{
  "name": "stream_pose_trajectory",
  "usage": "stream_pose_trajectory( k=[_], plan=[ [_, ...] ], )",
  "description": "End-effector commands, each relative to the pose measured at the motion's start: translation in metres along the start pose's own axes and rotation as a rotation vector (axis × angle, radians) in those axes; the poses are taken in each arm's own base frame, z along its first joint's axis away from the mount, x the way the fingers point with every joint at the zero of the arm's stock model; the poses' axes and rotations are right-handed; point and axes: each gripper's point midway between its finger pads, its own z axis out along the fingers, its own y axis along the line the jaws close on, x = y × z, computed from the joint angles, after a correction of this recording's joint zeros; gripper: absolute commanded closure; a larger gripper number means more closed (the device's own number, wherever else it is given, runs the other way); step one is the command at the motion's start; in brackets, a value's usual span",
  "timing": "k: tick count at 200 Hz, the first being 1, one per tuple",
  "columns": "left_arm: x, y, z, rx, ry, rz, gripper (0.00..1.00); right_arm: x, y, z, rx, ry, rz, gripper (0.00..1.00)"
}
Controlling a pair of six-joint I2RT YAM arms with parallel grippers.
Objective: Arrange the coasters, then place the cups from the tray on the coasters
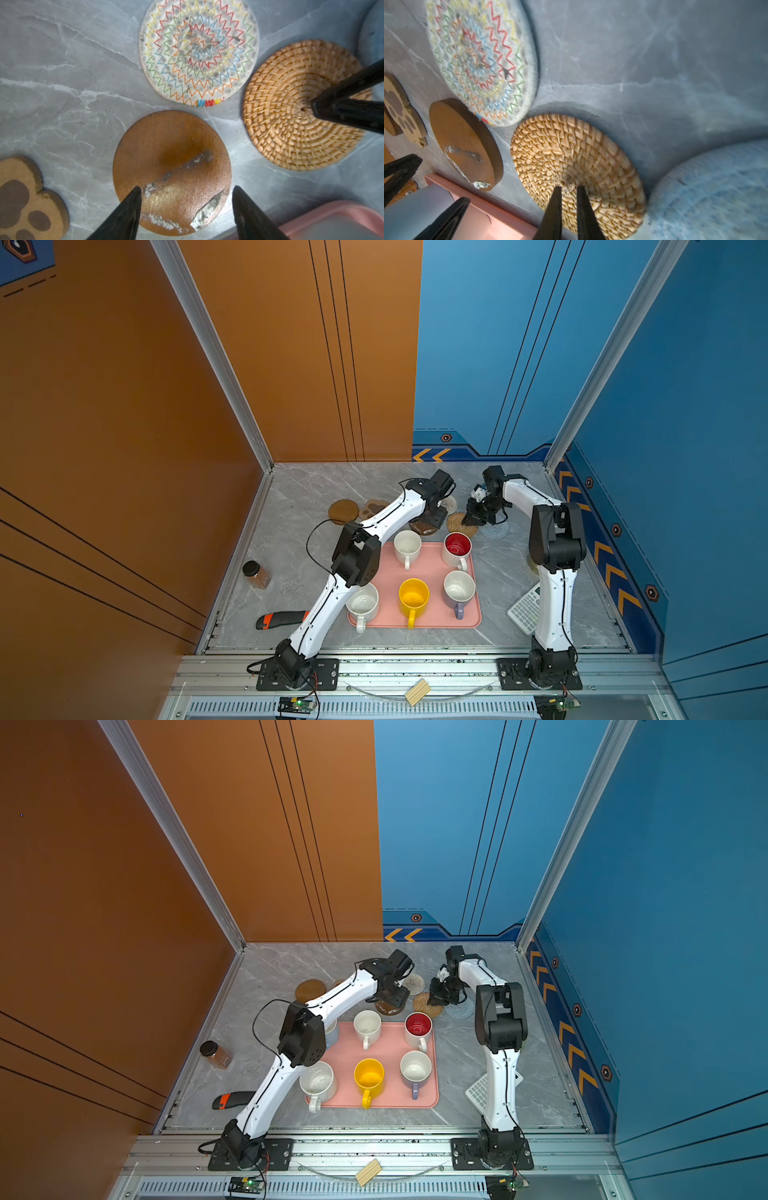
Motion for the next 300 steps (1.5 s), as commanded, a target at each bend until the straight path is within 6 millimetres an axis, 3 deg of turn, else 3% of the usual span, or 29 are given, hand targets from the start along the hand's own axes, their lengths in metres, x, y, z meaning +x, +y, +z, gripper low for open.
stream_pose_trajectory(
  k=[1,96,199,300],
  plan=[
    [0.007,0.004,0.007,-0.073,0.025,0.055,0.28,-0.003,-0.003,-0.01,0.032,-0.012,0.022,0.86],
    [0.01,-0.004,0.023,-0.099,0.032,0.099,0.24,0.005,-0.006,-0.013,0.03,-0.003,0.025,0.87],
    [0.003,-0.017,0.013,-0.049,0.008,0.097,0.24,0.006,-0.008,-0.009,0.028,0.004,0.034,0.87],
    [0.022,-0.014,0.026,-0.071,0.07,0.12,0.23,0.004,-0.005,-0.01,0.009,-0.006,0.046,0.87]
  ],
)
